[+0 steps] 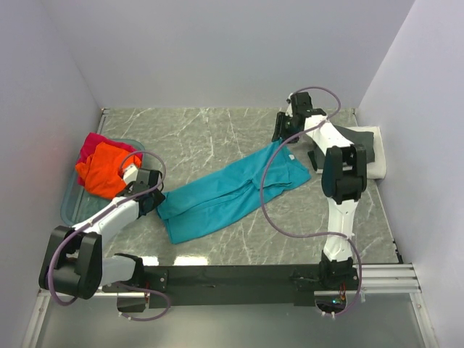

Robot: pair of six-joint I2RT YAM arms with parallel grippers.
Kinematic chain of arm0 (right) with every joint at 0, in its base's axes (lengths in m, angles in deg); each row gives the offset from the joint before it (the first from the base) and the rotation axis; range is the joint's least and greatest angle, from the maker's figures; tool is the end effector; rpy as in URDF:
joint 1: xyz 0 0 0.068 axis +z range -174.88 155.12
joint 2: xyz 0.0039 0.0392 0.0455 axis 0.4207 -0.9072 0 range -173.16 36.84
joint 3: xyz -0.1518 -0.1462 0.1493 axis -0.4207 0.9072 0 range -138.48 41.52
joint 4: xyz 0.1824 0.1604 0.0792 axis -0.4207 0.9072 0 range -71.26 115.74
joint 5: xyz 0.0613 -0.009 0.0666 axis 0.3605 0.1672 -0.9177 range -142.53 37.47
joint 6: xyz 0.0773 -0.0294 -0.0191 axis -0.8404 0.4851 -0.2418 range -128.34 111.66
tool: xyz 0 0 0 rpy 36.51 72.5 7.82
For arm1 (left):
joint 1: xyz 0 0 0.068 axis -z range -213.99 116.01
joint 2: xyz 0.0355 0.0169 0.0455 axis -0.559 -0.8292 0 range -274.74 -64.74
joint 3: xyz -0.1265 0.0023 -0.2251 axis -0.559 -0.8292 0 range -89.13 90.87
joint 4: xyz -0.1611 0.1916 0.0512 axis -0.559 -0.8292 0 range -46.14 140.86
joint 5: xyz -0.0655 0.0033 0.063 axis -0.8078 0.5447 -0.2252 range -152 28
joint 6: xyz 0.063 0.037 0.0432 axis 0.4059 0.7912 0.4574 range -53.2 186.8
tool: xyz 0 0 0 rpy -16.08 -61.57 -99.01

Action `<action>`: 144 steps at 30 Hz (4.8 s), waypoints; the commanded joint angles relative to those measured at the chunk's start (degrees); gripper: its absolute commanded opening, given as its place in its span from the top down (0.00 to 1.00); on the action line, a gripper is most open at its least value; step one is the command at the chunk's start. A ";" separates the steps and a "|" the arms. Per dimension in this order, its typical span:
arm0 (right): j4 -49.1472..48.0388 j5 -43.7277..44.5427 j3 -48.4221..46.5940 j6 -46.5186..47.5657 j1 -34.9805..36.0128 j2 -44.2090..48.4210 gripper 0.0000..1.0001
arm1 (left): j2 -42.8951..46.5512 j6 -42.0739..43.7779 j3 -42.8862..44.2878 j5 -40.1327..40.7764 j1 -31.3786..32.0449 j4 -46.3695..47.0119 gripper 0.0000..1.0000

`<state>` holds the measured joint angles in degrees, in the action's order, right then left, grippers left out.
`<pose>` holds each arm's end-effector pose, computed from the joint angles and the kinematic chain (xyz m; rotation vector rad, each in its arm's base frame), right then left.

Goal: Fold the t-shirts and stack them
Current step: Fold the tshirt

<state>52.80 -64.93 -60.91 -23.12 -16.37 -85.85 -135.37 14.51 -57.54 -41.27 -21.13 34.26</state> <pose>0.4771 0.0876 0.1773 0.0502 2.5418 0.4354 0.2416 -0.0280 0.1259 -0.9568 2.2588 -0.0303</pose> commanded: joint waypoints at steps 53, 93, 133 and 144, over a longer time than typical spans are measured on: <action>-0.67 -10.10 -2.95 1.95 -7.81 -8.61 1.00 | 1.99 1.05 0.22 -6.04 -3.37 3.58 0.78; 1.27 -10.80 -3.65 3.01 -7.72 -8.97 1.00 | -4.87 0.44 3.03 -6.50 -3.55 7.11 0.96; -1.54 -8.96 3.72 2.83 -7.72 3.94 0.51 | 15.89 6.41 2.86 -8.16 -0.31 -2.65 0.21; -10.42 -3.51 28.67 0.37 -4.92 25.21 0.48 | 10.69 6.94 2.25 -1.57 12.10 0.16 0.20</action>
<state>45.61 -69.72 -37.81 -21.68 -23.27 -63.95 -123.98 20.56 -56.49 -45.38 -9.74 31.46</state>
